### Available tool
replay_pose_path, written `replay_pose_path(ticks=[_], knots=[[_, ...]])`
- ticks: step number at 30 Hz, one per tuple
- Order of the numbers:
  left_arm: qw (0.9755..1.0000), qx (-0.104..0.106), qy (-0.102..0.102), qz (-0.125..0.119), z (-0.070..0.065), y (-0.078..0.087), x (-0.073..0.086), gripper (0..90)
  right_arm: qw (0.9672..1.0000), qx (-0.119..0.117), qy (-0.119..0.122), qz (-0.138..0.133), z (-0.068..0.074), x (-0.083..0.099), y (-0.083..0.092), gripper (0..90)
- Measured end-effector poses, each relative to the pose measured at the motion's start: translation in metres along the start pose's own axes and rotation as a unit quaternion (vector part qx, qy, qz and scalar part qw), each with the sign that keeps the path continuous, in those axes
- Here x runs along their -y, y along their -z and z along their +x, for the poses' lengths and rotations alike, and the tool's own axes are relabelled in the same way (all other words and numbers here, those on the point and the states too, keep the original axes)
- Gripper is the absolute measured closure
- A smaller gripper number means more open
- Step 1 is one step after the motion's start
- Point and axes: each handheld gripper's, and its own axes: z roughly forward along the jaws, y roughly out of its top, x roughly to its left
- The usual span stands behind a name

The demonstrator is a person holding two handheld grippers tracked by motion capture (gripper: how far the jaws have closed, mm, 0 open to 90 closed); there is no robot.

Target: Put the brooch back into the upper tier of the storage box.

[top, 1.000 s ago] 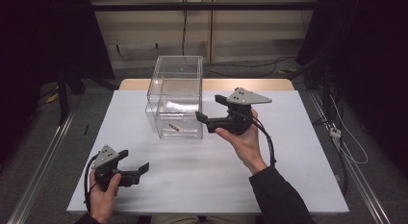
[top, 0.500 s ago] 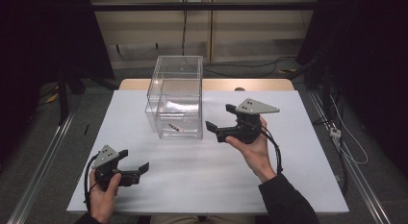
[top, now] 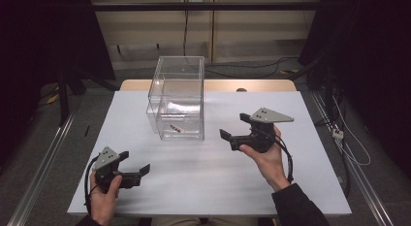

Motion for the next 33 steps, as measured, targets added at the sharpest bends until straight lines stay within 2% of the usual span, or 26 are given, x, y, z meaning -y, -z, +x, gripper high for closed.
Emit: replay_pose_path(ticks=[11, 19, 26, 30, 33], knots=[[1.0000, 0.000, 0.000, 0.000, 0.000, 0.000, 0.000, 3.8, 0.9998, 0.018, -0.009, 0.007, -0.007, 0.018, 0.014, 7.9], [1.0000, 0.001, -0.001, 0.000, 0.000, 0.000, 0.000, 3.8, 0.9989, 0.033, -0.009, 0.031, -0.011, 0.037, 0.022, 7.7], [1.0000, -0.001, -0.001, 0.000, 0.000, 0.000, 0.000, 3.8, 0.9979, 0.049, -0.021, 0.037, -0.018, 0.049, 0.036, 7.7], [1.0000, 0.000, -0.001, 0.000, 0.000, 0.000, 0.000, 3.8, 0.9974, 0.051, -0.037, 0.035, -0.022, 0.054, 0.045, 7.9], [1.0000, 0.000, 0.000, -0.001, 0.000, 0.000, 0.000, 3.8, 0.9970, 0.054, -0.038, 0.039, -0.023, 0.057, 0.050, 7.9]])
